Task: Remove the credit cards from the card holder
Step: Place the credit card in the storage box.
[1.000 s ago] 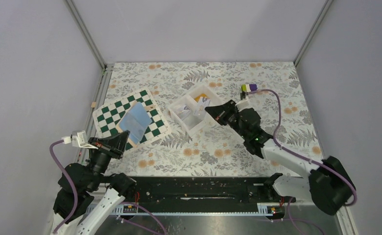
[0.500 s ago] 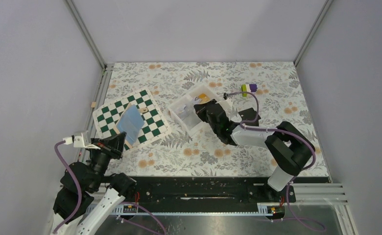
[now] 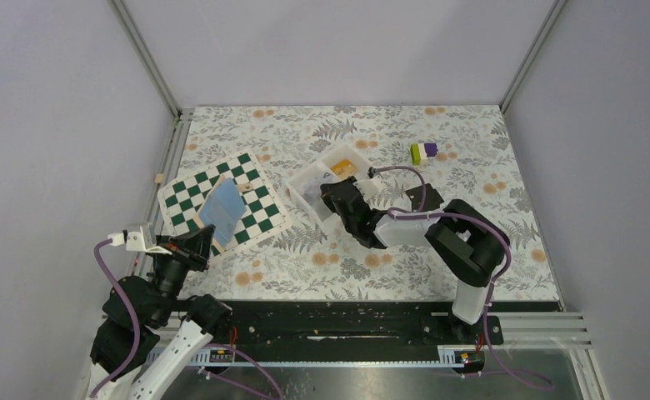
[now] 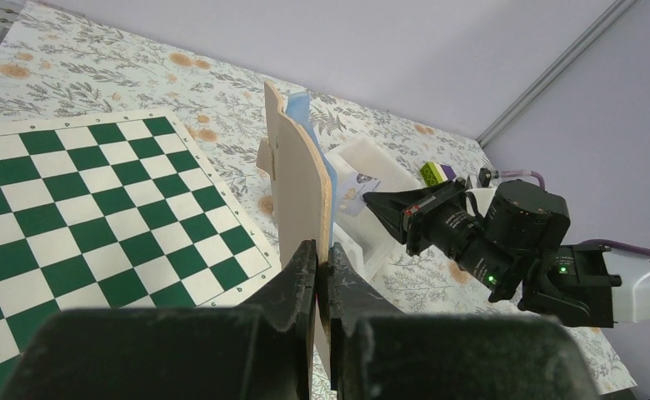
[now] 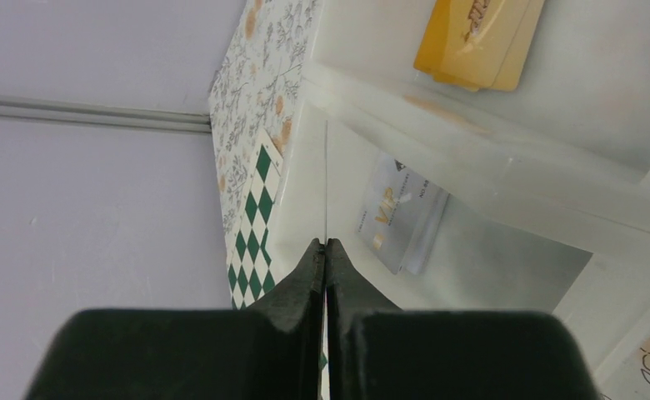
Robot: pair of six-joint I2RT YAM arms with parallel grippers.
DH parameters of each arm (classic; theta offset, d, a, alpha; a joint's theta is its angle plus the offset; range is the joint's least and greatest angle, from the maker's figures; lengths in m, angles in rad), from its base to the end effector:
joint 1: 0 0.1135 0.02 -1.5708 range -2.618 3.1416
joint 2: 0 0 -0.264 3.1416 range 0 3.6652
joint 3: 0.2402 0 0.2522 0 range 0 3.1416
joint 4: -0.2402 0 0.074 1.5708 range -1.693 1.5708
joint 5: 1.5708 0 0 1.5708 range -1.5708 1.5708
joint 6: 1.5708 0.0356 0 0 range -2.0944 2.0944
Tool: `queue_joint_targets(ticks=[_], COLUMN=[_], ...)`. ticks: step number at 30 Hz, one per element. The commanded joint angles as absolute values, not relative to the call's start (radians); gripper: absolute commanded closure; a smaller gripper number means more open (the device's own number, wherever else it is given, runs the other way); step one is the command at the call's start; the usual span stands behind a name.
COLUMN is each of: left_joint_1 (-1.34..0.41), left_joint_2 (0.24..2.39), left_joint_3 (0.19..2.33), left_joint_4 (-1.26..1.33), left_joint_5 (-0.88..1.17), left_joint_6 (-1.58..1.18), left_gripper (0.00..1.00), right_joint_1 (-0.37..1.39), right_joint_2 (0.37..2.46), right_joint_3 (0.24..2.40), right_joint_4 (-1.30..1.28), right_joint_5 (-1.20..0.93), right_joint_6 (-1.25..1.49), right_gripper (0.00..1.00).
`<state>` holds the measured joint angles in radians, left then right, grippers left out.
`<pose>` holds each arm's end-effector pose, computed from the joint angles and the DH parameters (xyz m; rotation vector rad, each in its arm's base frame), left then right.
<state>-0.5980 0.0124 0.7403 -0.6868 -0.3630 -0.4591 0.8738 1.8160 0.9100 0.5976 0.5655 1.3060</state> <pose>0.0122 0.0070 0.3289 -0.1859 1.5481 -0.5620 0.2596 0.2803 0.1822 0.8044 1.7756 0.9794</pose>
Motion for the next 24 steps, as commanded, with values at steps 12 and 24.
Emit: queue_joint_targets(ticks=[12,24], left_joint_1=[-0.595,-0.595], left_joint_2=[-0.073,-0.070], left_joint_3=[0.752,0.753], left_joint_4=[-0.636,-0.629], left_joint_5=[-0.349,-0.335], left_joint_6=[-0.441,-0.437], left_gripper=[1.00,1.00], right_joint_1=[0.880,0.880], right_joint_2=[1.924,1.957], right_joint_3=[1.005,1.074], right_joint_4=[0.533,0.432], right_joint_5=[0.673,0.691], right_joint_6=[1.475,1.547], right_gripper=[1.00,1.00])
